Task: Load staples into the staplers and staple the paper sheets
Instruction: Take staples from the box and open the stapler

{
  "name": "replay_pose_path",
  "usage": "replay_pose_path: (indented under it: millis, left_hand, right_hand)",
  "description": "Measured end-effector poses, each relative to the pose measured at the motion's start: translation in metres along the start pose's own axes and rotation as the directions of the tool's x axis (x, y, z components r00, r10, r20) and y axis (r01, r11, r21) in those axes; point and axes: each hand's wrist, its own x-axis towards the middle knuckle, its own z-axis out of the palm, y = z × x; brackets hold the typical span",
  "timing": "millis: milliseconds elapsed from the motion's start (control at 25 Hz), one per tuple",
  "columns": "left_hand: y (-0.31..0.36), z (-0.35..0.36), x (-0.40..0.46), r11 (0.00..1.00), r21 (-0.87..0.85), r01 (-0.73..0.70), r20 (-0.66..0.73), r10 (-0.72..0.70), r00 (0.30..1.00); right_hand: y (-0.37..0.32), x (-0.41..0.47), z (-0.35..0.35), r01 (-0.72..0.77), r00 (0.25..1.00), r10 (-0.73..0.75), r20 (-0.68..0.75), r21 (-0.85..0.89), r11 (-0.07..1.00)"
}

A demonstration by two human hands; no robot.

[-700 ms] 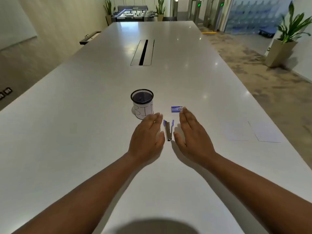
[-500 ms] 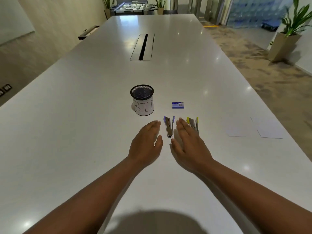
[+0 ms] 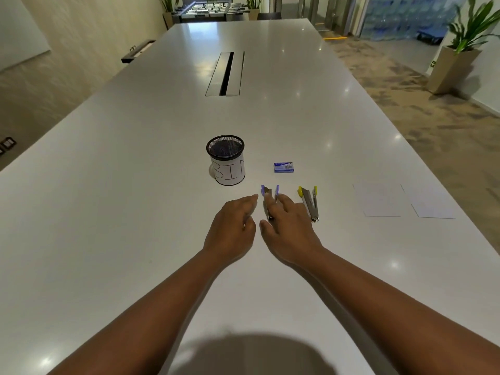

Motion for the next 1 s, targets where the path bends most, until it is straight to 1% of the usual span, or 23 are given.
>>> replay_pose_path:
  millis: [80, 200, 320, 400, 520, 600, 640, 680, 760, 880, 1000]
  left_hand:
    - [0.000, 0.000, 0.001, 1.000, 0.015, -0.028, 0.007, 0.027, 1.000]
    - [-0.002, 0.000, 0.004, 1.000, 0.012, -0.008, 0.022, 0.007, 1.000]
    - [-0.003, 0.003, 0.005, 0.999, 0.031, 0.011, 0.027, -0.012, 1.000]
    - [-0.004, 0.004, 0.006, 1.000, 0.011, 0.022, 0.026, -0.022, 0.999]
    - [-0.004, 0.005, 0.007, 0.997, -0.019, 0.078, 0.025, -0.077, 0.997]
    - [-0.003, 0.004, 0.009, 0.993, -0.053, 0.106, 0.034, -0.104, 0.994]
    - [-0.003, 0.003, 0.010, 0.987, -0.119, 0.108, 0.046, -0.103, 0.994]
    - [-0.002, 0.001, 0.010, 0.969, -0.225, 0.101, 0.059, -0.090, 0.994]
    - [-0.001, -0.004, 0.010, 0.898, -0.434, 0.073, 0.063, -0.051, 0.997]
    - [0.010, -0.005, 0.013, 0.804, -0.591, 0.071, 0.050, -0.051, 0.997]
    - [0.026, 0.007, 0.018, 0.657, -0.743, 0.126, 0.068, -0.113, 0.991]
  right_hand:
    - [-0.003, 0.004, 0.002, 0.000, 0.998, 0.001, -0.055, 0.022, 1.000]
    - [-0.001, 0.001, 0.003, 0.046, 0.984, -0.028, -0.179, 0.098, 0.994]
    - [0.002, -0.001, 0.004, 0.026, 0.972, 0.001, -0.237, 0.111, 0.993]
    - [0.003, -0.001, 0.005, 0.025, 0.963, 0.009, -0.270, 0.121, 0.992]
    - [0.006, -0.002, 0.002, 0.045, 0.949, 0.041, -0.312, 0.264, 0.963]
    - [0.008, -0.005, 0.001, 0.092, 0.944, 0.027, -0.329, 0.340, 0.936]
    - [0.008, -0.006, 0.001, 0.116, 0.943, 0.014, -0.332, 0.368, 0.923]
    - [0.008, -0.006, 0.001, 0.136, 0.944, 0.002, -0.331, 0.395, 0.909]
    - [0.009, -0.006, 0.000, 0.177, 0.949, -0.038, -0.314, 0.429, 0.886]
    - [0.010, -0.005, 0.002, 0.227, 0.959, -0.124, -0.256, 0.425, 0.876]
    - [0.009, -0.003, 0.002, 0.201, 0.972, -0.119, -0.202, 0.460, 0.865]
